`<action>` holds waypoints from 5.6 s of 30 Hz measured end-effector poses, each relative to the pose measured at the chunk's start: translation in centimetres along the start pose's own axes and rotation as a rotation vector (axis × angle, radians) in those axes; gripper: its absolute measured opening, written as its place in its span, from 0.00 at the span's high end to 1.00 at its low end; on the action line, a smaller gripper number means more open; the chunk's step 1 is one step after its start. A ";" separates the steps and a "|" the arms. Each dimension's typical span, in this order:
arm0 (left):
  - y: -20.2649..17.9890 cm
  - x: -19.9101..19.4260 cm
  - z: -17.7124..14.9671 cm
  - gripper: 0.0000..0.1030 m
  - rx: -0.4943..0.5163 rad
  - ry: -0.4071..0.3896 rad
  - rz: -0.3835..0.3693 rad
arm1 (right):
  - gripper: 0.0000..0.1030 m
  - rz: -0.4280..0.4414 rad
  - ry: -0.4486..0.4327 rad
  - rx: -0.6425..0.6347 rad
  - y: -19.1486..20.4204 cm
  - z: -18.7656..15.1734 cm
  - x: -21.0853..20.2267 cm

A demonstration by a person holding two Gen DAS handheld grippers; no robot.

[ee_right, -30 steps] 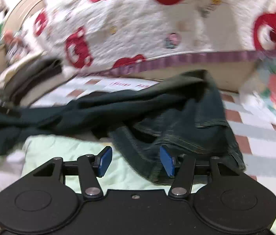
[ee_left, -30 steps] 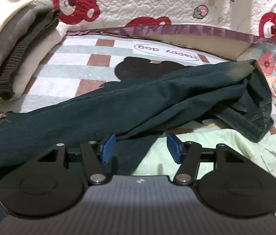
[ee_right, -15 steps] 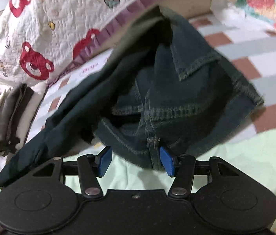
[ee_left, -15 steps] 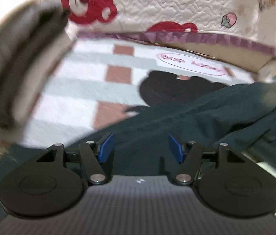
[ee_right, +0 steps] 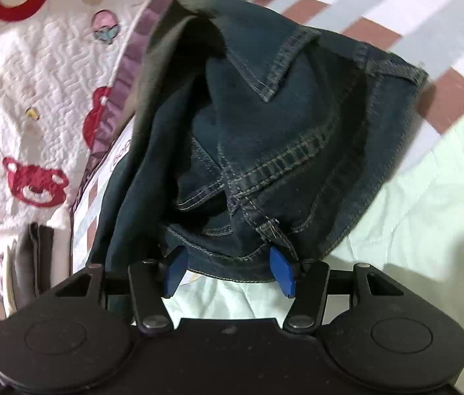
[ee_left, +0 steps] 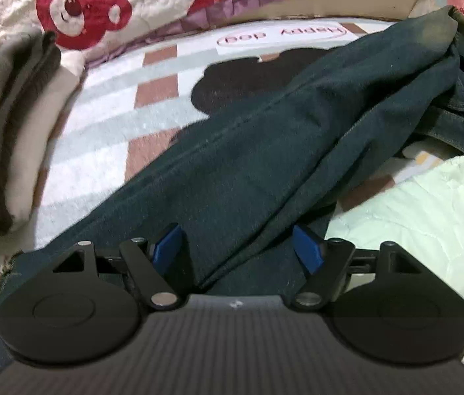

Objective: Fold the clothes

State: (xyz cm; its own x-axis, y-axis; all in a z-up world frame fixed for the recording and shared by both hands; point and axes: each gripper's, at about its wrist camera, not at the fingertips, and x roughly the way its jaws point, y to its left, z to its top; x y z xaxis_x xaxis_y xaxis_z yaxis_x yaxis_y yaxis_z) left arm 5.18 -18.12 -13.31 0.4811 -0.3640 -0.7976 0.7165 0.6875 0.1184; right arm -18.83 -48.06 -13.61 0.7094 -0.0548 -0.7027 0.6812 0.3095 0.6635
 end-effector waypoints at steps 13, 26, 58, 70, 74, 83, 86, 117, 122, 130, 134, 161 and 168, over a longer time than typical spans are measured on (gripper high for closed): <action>0.4 0.7 -0.6 0.21 -0.017 -0.010 -0.066 | 0.37 -0.056 -0.062 0.215 -0.2 -0.9 2.0; -0.3 2.8 2.6 0.90 0.101 -0.065 0.040 | 0.92 -0.186 -0.229 -0.163 2.6 -0.1 2.5; 5.8 2.5 5.1 0.89 -0.182 -0.163 -0.096 | 0.89 -0.710 -0.530 -0.541 1.7 13.7 -4.6; 4.0 2.8 4.7 0.87 -0.094 -0.158 -0.023 | 0.85 -0.689 -0.521 -0.535 0.5 13.1 -2.4; 4.3 2.7 4.3 0.87 -0.118 -0.144 -0.022 | 0.85 -0.673 -0.524 -0.541 0.1 13.1 -2.1; 2.4 3.0 3.5 0.92 -0.130 -0.153 0.087 | 0.91 -0.654 -0.497 -0.573 -0.6 13.4 -2.4; 1.2 2.5 3.0 0.95 -0.120 -0.178 0.151 | 0.91 -0.661 -0.487 -0.622 -0.4 13.2 -2.3; 1.0 -3.8 1.8 0.95 -0.372 -0.174 0.149 | 0.93 -0.496 -0.634 -0.723 2.4 14.7 -9.2; 2.1 -5.0 3.1 0.95 -0.374 -0.200 0.146 | 0.93 -0.373 -0.662 -0.695 4.5 16.8 -10.1; 4.0 -5.2 4.0 0.95 -0.327 -0.250 0.134 | 0.93 -0.257 -0.620 -0.722 3.2 17.4 -10.8; 5.1 -3.9 3.0 0.93 -0.385 -0.195 0.064 | 0.93 -0.240 -0.580 -0.700 0.4 17.5 -10.0; 7.2 -4.7 10.8 0.97 -0.328 -0.245 0.236 | 0.93 -0.118 -0.641 -0.659 3.5 22.7 -9.6; 7.3 -12.1 16.4 0.97 -0.326 -0.494 0.195 | 0.94 -0.017 -0.856 -0.702 8.5 23.5 -18.1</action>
State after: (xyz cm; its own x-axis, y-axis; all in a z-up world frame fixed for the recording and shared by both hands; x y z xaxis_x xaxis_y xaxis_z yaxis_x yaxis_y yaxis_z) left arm 12.92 -18.99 6.94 0.8204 -0.4066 -0.4019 0.4384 0.8987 -0.0143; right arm -21.63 -66.72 10.82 0.7763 -0.6186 -0.1211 0.6302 0.7571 0.1723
